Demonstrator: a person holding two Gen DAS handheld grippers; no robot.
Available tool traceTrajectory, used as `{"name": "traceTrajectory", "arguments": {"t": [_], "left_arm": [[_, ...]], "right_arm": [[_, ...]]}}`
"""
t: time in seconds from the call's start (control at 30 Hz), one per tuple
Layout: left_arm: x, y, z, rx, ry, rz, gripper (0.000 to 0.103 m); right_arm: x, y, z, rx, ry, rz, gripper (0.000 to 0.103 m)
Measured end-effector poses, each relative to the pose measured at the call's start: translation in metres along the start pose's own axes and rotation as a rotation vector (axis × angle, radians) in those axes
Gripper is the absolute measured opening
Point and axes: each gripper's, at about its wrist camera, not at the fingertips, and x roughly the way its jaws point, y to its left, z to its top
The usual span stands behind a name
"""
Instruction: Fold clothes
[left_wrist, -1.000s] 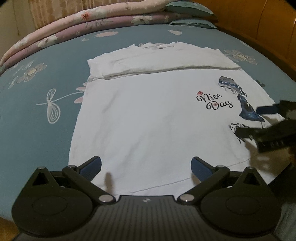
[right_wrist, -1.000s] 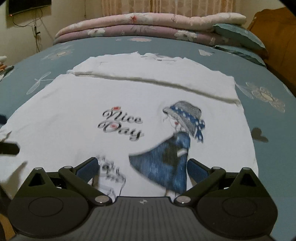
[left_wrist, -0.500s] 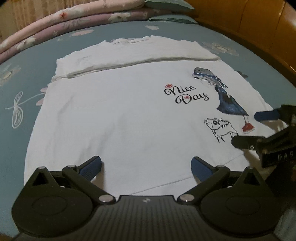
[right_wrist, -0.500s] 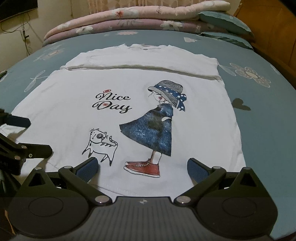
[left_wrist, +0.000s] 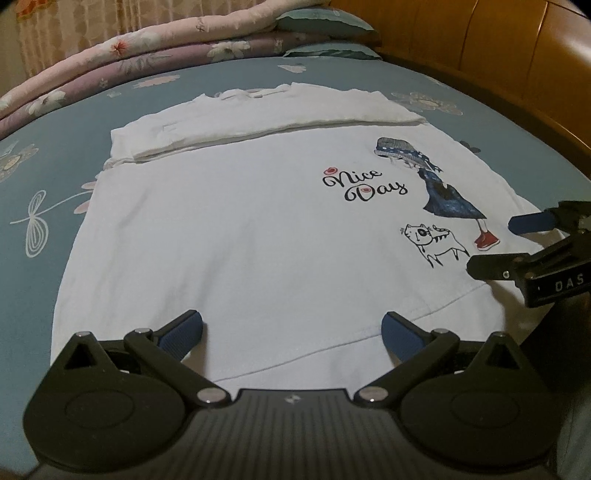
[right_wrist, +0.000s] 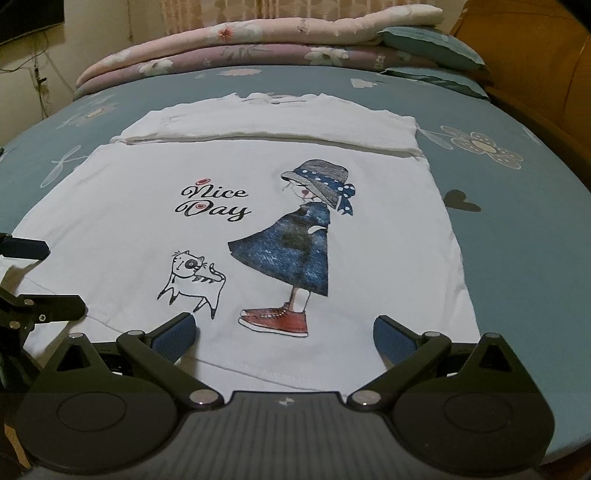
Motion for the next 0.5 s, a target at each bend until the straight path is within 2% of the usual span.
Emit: {"name": "traceTrajectory", "arguments": {"t": [0.5], "left_arm": [[-0.0019, -0.0006, -0.0012, -0.021, 0.008, 0.021, 0.103]], "right_arm": [[-0.0087, -0.0005, -0.0085, 0.031, -0.008, -0.023, 0.103]]}}
